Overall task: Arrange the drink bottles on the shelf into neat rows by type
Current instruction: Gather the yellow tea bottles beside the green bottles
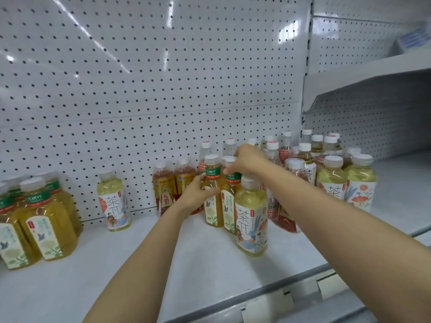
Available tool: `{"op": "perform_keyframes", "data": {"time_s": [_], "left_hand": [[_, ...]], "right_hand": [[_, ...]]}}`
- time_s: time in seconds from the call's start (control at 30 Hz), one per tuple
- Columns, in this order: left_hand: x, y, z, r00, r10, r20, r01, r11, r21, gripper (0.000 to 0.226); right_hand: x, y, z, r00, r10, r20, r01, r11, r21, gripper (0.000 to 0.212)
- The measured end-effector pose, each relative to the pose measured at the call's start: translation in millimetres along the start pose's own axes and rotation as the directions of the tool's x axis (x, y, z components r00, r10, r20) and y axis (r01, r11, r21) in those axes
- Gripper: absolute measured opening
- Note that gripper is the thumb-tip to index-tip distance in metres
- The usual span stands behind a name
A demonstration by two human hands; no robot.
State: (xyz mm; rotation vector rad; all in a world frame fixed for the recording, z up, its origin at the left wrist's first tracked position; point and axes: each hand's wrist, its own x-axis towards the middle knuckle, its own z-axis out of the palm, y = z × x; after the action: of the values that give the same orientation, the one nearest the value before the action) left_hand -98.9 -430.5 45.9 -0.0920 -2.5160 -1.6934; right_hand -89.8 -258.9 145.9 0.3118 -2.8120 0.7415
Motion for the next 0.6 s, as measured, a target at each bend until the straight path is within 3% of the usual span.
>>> {"op": "perform_keyframes", "data": {"time_s": [0.13,0.2,0.33,0.5,0.6], "left_hand": [[-4.1,-16.9,4.9,1.000,0.001,0.028,0.001,0.997,-0.079,0.068],[-5.6,-23.7,11.1,0.999,0.013,-0.037,-0.016,0.995,-0.098,0.066],[-13.6,-26.2,28.9,0.974,0.087,-0.207,-0.084,0.996,0.023,0.049],[-30.9,-34.4,22.0,0.894,0.109,-0.434,-0.116,0.993,0.011,0.050],[-56.0,-24.9,3.5,0.804,0.151,-0.575,-0.145,0.988,0.057,0.049]], "right_hand": [[5.6,3.1,8.0,0.999,0.027,-0.036,-0.023,0.994,0.106,0.047],[8.2,4.4,7.8,0.999,0.033,-0.028,-0.029,0.990,0.136,0.045],[11.9,9.5,3.8,0.999,0.006,-0.050,0.005,0.978,0.209,0.040],[7.9,5.2,-10.2,0.962,-0.133,-0.239,0.214,0.910,0.355,0.046],[1.2,-9.3,-16.9,0.921,-0.168,-0.352,0.347,0.765,0.542,0.040]]}}
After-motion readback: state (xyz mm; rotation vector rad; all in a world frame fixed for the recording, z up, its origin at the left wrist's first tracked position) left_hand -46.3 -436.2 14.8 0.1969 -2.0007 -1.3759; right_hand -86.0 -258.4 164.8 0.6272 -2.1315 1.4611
